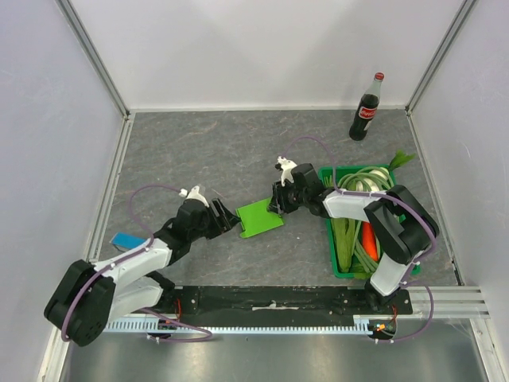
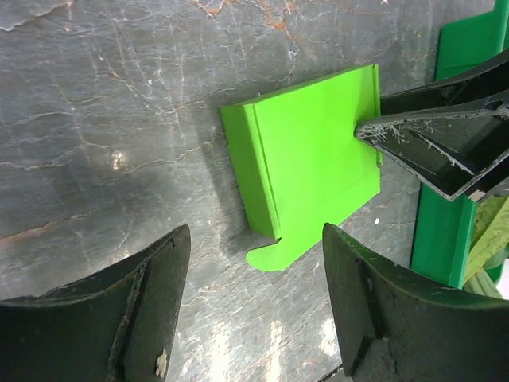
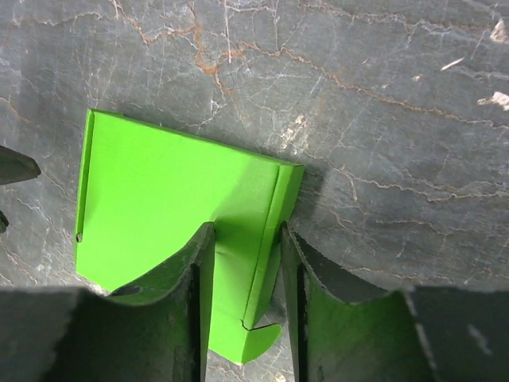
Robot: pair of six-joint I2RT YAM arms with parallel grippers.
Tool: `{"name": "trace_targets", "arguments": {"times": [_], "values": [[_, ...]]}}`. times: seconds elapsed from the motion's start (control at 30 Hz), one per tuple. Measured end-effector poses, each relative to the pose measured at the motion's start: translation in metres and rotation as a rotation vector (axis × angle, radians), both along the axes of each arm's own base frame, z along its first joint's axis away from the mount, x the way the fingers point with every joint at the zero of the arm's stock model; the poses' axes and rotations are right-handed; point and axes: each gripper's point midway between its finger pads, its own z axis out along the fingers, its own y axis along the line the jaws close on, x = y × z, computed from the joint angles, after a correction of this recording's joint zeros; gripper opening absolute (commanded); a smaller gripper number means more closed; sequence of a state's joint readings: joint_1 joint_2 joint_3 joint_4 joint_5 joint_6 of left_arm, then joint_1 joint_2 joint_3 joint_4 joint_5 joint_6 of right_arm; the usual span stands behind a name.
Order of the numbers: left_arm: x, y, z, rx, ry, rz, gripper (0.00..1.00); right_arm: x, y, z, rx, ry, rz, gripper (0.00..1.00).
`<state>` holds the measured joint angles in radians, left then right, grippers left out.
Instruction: Fold the paper box
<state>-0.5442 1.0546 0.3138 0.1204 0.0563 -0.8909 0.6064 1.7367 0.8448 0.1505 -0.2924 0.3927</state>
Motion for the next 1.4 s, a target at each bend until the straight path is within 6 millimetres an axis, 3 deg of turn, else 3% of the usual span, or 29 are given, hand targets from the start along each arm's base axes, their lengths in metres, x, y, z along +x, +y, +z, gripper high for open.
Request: {"name": "trace_targets", "arguments": {"times": [0.2,0.37,0.53,0.63,0.83,1.4], "values": [[0.009,-0.012,0.001,-0.057,-0.01,-0.008,0.77,0.005,-0.001,0.001,0.041,0.006,-0.033,0.3],[0.009,-0.017,-0.017,-0.066,0.058,-0.006,0.77,0.009,-0.006,0.0,0.086,0.033,-0.056,0.27],[0.015,-0.022,-0.01,-0.11,0.043,0.013,0.77,0.012,-0.014,-0.001,0.116,0.048,-0.081,0.21],[0.018,-0.025,-0.007,-0.131,0.03,0.015,0.77,0.013,-0.016,-0.001,0.132,0.054,-0.088,0.11],[0.018,-0.029,-0.015,-0.146,0.064,0.013,0.76,0.017,-0.027,-0.002,0.183,0.08,-0.108,0.0],[0.034,-0.044,-0.014,-0.253,0.05,0.038,0.79,0.02,-0.038,-0.005,0.366,0.177,-0.105,0.0]]}}
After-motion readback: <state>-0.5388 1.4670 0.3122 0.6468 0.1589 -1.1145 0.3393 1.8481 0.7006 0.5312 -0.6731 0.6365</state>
